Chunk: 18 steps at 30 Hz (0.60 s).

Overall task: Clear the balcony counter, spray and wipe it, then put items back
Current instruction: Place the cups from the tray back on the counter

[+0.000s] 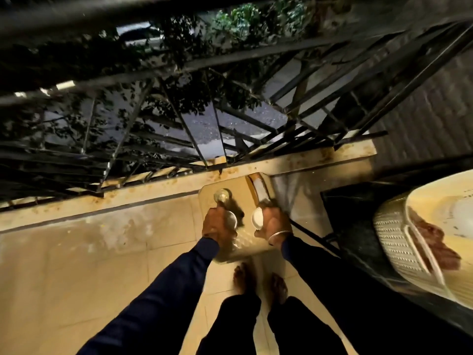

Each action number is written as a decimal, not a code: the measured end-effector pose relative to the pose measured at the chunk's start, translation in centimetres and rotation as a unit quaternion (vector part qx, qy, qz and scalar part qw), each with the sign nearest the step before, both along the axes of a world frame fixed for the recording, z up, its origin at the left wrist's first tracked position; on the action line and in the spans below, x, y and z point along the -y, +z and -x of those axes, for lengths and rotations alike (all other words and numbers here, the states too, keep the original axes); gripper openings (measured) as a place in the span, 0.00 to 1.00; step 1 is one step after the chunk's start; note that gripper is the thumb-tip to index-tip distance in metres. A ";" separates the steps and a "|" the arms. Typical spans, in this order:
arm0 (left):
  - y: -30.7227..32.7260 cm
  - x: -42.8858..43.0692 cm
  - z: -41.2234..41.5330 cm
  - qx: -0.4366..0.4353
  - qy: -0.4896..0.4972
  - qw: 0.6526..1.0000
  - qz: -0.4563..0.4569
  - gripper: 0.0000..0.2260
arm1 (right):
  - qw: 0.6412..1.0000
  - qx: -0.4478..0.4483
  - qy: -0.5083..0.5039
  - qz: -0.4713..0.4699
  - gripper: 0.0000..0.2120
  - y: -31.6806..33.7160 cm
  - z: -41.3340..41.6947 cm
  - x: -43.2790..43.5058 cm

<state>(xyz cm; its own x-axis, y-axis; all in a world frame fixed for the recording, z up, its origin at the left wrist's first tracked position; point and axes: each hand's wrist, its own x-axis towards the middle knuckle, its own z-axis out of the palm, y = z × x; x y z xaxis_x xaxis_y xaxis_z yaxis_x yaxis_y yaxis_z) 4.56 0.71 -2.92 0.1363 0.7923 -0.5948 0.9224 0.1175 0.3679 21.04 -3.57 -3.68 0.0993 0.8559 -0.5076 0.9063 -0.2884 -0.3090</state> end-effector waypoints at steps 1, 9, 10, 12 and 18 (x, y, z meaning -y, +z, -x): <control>1.9 -0.1 -0.2 0.008 -0.023 1.000 -0.013 0.31 | 1.000 -0.011 -0.010 0.004 0.40 2.2 -0.4 0.1; 15.5 -3.9 -6.5 0.124 -0.168 0.970 -0.122 0.25 | 0.992 -0.008 -0.045 -0.115 0.42 16.4 -7.7 0.0; 16.9 -4.4 -7.9 0.134 -0.185 0.964 -0.136 0.25 | 0.990 -0.004 -0.054 -0.130 0.40 18.1 -9.2 0.1; 20.2 -4.7 -11.2 0.142 -0.222 0.950 -0.168 0.25 | 0.984 0.000 -0.080 -0.162 0.36 22.1 -12.4 1.3; 27.8 -2.7 -22.0 0.167 -0.310 0.907 -0.229 0.27 | 0.965 0.037 -0.160 -0.206 0.37 29.5 -21.4 6.9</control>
<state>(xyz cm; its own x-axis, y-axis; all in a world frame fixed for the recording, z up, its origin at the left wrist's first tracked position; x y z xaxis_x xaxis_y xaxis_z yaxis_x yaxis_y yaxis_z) 26.52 3.42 24.90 0.7528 0.6549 -0.0659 0.5866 -0.6221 0.5185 42.40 -10.48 25.82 0.4137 0.9034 -0.1125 0.8155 -0.4227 -0.3953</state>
